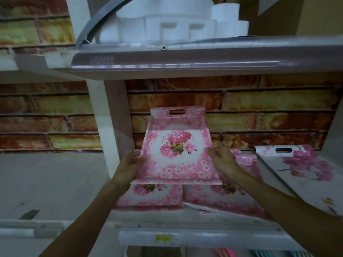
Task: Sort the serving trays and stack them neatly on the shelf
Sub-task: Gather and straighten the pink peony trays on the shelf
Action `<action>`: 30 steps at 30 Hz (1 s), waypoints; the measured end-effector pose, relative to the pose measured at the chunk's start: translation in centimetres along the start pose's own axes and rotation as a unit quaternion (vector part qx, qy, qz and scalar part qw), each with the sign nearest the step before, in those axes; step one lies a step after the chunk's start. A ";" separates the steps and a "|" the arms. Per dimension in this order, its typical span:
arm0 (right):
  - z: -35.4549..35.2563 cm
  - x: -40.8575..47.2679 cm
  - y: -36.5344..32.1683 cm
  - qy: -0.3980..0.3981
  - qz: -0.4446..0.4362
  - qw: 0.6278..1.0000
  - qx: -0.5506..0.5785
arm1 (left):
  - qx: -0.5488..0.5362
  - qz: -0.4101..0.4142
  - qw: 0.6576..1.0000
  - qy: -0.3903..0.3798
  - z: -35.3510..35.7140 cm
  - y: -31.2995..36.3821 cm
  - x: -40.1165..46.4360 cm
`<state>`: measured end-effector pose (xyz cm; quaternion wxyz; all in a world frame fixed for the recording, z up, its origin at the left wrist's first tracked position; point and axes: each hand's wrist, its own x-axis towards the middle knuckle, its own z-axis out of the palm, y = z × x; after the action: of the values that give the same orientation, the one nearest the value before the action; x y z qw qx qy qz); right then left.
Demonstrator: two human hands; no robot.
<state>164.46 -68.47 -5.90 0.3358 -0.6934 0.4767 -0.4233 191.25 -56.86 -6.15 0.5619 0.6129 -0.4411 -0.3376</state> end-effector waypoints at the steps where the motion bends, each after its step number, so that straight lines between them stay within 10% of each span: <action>1: 0.2 0.0 -0.1 -0.005 -0.007 1.000 -0.009 | 0.009 0.008 1.000 0.010 -0.1 -0.2 0.0; 11: 5.1 1.1 -2.1 -0.143 0.000 0.981 -0.134 | 0.030 0.017 0.993 0.110 -6.8 0.1 0.0; 30: 10.3 2.3 -0.9 -0.320 0.004 0.837 -0.443 | 0.232 -0.052 0.969 0.069 -8.3 -5.2 0.6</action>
<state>174.61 -69.74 -8.75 0.1287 -0.8629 0.4821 0.0802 199.85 -54.28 -10.06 0.4151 0.7704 -0.4353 -0.2113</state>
